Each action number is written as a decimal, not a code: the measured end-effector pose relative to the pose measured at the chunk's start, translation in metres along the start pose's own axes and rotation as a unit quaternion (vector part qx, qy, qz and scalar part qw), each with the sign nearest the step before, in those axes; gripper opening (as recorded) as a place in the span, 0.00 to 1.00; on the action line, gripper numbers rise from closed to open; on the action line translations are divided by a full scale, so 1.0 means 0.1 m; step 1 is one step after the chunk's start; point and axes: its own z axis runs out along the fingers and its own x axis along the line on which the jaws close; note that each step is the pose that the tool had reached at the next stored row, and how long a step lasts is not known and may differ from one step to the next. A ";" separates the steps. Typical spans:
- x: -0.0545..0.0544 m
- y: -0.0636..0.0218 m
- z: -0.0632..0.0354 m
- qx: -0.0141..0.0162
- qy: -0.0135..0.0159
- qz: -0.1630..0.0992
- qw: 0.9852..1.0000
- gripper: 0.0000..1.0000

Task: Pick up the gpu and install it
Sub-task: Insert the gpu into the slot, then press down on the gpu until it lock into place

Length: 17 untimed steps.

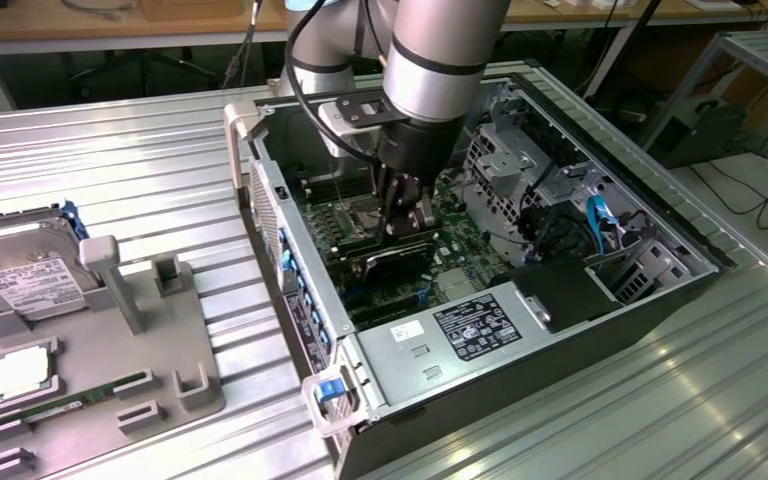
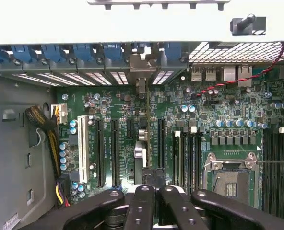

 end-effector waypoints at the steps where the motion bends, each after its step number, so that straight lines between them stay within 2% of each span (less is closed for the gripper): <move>1: 0.00 0.000 0.000 0.000 0.000 0.000 1.000 0.11; 14: 0.00 0.000 0.000 0.000 0.000 0.000 1.000 0.11; 17: 0.01 0.042 0.001 0.000 0.000 0.000 1.000 0.11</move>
